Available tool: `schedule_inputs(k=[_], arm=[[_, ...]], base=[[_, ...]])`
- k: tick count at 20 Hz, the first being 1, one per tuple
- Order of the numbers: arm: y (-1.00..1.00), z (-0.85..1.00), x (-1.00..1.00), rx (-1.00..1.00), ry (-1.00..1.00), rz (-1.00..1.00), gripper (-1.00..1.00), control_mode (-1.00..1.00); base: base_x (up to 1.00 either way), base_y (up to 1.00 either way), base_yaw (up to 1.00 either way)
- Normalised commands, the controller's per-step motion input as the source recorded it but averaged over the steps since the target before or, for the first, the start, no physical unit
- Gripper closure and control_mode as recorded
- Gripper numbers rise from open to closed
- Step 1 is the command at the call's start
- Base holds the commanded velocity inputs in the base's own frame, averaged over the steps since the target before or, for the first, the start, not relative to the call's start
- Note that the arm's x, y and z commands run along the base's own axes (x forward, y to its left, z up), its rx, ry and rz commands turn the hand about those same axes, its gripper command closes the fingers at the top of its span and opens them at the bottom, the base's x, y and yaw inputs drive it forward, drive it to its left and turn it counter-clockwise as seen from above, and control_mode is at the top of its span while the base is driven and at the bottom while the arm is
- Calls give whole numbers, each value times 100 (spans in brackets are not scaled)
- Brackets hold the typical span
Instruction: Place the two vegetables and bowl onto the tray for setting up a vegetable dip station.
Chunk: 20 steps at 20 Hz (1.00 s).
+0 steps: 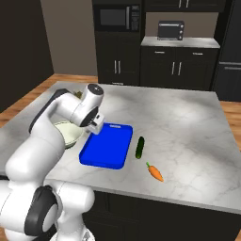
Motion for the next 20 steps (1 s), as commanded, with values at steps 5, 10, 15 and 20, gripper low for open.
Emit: schedule_inputs(k=[5,10,15,20], arm=[[2,-32,3,1,0,0,-100,-100],[8,-28,14,0,0,0,-100,-100],[3,-21,19,1,0,0,-100,-100],[2,-25,13,0,0,0,-100,-100]], base=[[0,0,0],[0,0,0],[0,0,0],[0,0,0]])
